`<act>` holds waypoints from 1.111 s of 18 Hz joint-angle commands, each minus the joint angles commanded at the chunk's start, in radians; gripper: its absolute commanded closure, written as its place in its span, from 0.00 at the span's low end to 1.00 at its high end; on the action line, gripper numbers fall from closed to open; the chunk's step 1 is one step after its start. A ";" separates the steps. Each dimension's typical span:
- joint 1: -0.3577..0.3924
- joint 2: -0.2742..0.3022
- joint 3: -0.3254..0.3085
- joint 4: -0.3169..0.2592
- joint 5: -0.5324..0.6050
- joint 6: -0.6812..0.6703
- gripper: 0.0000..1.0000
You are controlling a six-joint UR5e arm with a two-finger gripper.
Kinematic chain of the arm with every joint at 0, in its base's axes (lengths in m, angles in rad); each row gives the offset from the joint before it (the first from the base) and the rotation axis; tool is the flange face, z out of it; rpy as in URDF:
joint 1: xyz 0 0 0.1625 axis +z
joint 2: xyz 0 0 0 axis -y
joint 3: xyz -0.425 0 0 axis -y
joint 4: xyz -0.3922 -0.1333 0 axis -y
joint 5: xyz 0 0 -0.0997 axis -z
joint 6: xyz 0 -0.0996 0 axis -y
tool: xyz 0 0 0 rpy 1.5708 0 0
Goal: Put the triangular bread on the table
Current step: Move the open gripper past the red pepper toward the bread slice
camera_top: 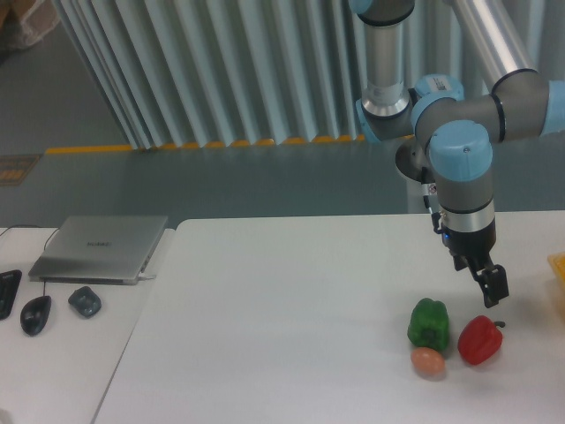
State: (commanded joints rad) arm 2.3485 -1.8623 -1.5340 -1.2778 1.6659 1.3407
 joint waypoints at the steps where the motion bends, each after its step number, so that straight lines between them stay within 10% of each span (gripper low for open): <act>1: 0.002 0.000 0.000 0.002 -0.002 0.003 0.00; 20: 0.201 -0.014 -0.012 0.116 -0.003 -0.005 0.00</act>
State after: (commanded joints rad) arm 2.5493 -1.8760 -1.5463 -1.1614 1.6629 1.3361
